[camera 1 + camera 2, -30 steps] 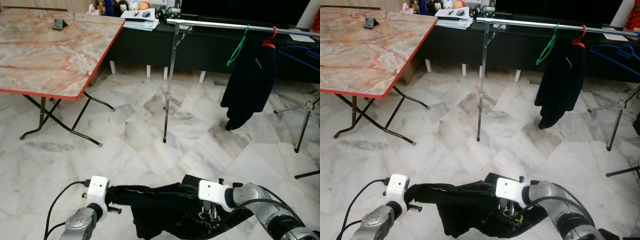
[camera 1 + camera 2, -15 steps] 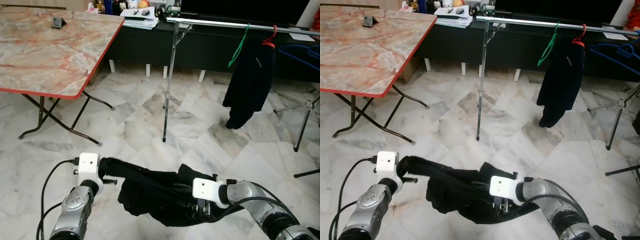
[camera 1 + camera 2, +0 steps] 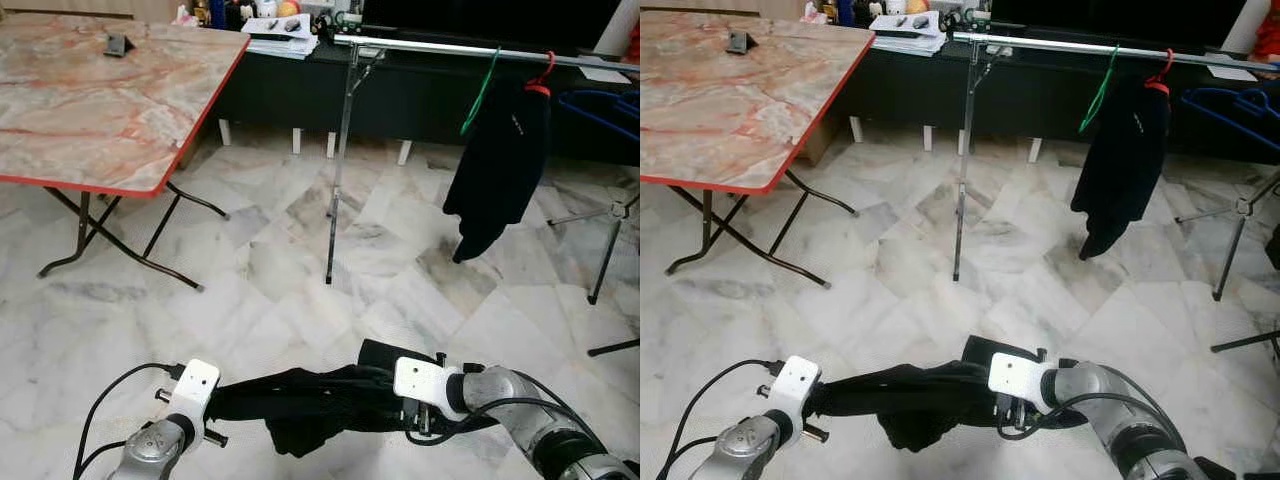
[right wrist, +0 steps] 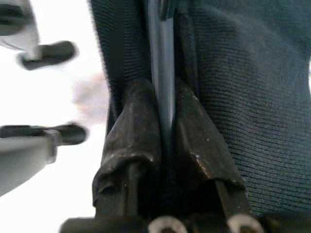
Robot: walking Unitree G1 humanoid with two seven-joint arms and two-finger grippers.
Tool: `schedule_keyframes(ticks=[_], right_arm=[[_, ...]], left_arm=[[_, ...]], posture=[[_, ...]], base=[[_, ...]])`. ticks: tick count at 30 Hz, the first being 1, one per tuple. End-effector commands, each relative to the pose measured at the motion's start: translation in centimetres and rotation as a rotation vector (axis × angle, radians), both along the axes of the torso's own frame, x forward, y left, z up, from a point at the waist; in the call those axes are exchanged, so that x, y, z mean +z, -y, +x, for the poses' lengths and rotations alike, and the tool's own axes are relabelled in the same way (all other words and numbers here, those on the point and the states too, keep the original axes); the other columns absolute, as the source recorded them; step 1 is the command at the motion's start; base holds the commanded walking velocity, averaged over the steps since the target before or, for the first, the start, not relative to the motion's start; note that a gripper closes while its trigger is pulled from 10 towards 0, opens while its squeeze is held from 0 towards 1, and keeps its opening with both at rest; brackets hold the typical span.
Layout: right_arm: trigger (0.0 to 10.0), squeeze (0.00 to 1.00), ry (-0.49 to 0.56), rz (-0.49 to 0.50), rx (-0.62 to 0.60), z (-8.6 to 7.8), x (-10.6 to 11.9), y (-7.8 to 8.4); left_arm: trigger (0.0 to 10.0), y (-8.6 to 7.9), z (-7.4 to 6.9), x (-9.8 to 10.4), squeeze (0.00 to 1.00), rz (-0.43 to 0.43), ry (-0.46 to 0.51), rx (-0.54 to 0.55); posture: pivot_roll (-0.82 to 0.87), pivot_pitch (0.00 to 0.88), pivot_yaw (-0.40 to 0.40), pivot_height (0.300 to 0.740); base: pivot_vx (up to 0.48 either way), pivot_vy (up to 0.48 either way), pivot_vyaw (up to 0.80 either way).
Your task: Hang hanger
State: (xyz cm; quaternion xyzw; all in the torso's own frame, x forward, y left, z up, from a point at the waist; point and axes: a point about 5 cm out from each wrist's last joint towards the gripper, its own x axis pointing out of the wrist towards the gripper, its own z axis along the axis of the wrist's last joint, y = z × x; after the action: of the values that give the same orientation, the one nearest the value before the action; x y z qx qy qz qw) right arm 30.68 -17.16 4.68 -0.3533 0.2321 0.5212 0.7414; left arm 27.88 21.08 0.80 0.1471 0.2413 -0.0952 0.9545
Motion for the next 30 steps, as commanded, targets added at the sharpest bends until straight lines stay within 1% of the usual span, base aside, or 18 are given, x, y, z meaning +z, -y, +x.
schedule_keyframes(ticks=[1,3,5,8,10,11,12,14,15,17,20,22,25,26,27,28,29,30], right_arm=[[10.0,0.0,-0.037,-0.02,-0.015,-0.5,0.1,2.0],[10.0,0.0,-0.059,-0.005,-0.027,-0.4,0.2,2.1],[10.0,0.0,-0.084,-0.012,-0.004,-0.6,0.2,2.3],[10.0,0.0,-0.08,-0.018,-0.029,-0.4,0.3,2.6],[10.0,0.0,-0.11,-0.035,-0.021,-0.6,0.2,2.8],[10.0,0.0,-0.11,-0.035,-0.021,-0.6,0.2,2.8],[10.0,0.0,-0.132,-0.057,-0.009,-0.8,0.0,2.9],[10.0,0.0,-0.128,-0.071,-0.001,-1.0,-0.2,3.0],[10.0,0.0,-0.128,-0.071,-0.001,-1.0,-0.2,3.0],[10.0,0.0,-0.126,-0.056,-0.019,-0.9,-0.2,2.8],[10.0,0.0,-0.136,-0.053,-0.014,-1.0,-0.2,2.8],[10.0,0.0,-0.146,-0.057,-0.01,-1.1,-0.2,2.8],[10.0,0.0,-0.155,-0.064,-0.01,-1.2,-0.3,3.0],[10.0,0.0,-0.19,-0.092,-0.004,-1.6,-0.6,3.4],[10.0,0.0,-0.205,-0.104,-0.001,-1.8,-0.7,3.6],[10.0,0.0,-0.215,-0.118,0.004,-1.9,-0.8,3.7],[10.0,0.0,-0.229,-0.168,0.016,-2.3,-1.2,4.1],[10.0,0.0,-0.229,-0.168,0.016,-2.3,-1.2,4.1]], left_arm=[[0.0,-1.6,-0.9,-0.7,0.0,0.048,-0.031,0.084],[0.0,-1.6,-0.7,-0.6,0.0,0.05,-0.018,0.101],[0.0,-1.6,-0.6,-0.5,0.0,0.045,0.0,0.128],[0.0,-1.9,-0.3,-0.1,0.0,0.062,0.039,0.16],[0.0,-2.4,0.1,0.6,0.0,0.059,0.099,0.217],[0.0,-2.4,0.1,0.6,0.0,0.059,0.099,0.217],[0.0,-2.9,0.3,1.2,0.0,0.052,0.146,0.263],[0.0,-3.6,0.5,1.7,0.0,0.067,0.183,0.307],[0.0,-3.6,0.5,1.7,0.0,0.067,0.183,0.307],[0.0,-4.4,0.4,1.9,0.0,0.101,0.198,0.368],[0.0,-5.2,0.1,1.7,0.0,0.132,0.182,0.424],[0.0,-5.1,-0.2,1.2,0.0,0.155,0.148,0.407],[0.0,-5.1,-0.4,0.9,0.0,0.175,0.136,0.394],[0.0,-5.8,-0.8,0.7,0.0,0.189,0.132,0.476],[0.0,-6.0,-0.9,0.7,0.0,0.187,0.135,0.508],[0.0,-6.1,-1.0,0.7,0.0,0.187,0.141,0.524],[0.0,-5.8,-0.7,1.2,0.0,0.156,0.183,0.501],[0.0,-5.8,-0.7,1.2,0.0,0.156,0.183,0.501]], posture=[[0.08,0.173,-0.074,0.74],[0.08,0.172,-0.076,0.74],[0.08,0.172,-0.077,0.74],[0.08,0.172,-0.077,0.74],[0.08,0.172,-0.077,0.74],[0.08,0.172,-0.077,0.74],[0.08,0.172,-0.078,0.74],[0.08,0.172,-0.078,0.74],[0.08,0.172,-0.078,0.74],[0.08,0.173,-0.076,0.74],[0.08,0.174,-0.074,0.74],[0.08,0.175,-0.074,0.74],[0.08,0.175,-0.073,0.74],[0.08,0.176,-0.073,0.74],[0.08,0.176,-0.073,0.74],[0.08,0.176,-0.073,0.74],[0.08,0.176,-0.074,0.74],[0.08,0.176,-0.074,0.74]], base=[[0.0,0.0,0.0],[0.0,0.0,0.0],[0.0,0.0,0.0],[0.0,0.0,0.0],[0.0,0.0,0.0],[0.0,0.0,0.0],[0.0,0.0,0.0],[0.0,0.0,0.0],[0.0,0.0,0.0],[0.0,0.0,0.0],[0.0,0.0,0.0],[0.0,0.0,0.0],[0.0,0.0,0.0],[0.0,0.0,0.0],[0.0,0.0,0.0],[0.0,0.0,0.0],[0.0,0.0,0.0],[0.0,0.0,0.0]])
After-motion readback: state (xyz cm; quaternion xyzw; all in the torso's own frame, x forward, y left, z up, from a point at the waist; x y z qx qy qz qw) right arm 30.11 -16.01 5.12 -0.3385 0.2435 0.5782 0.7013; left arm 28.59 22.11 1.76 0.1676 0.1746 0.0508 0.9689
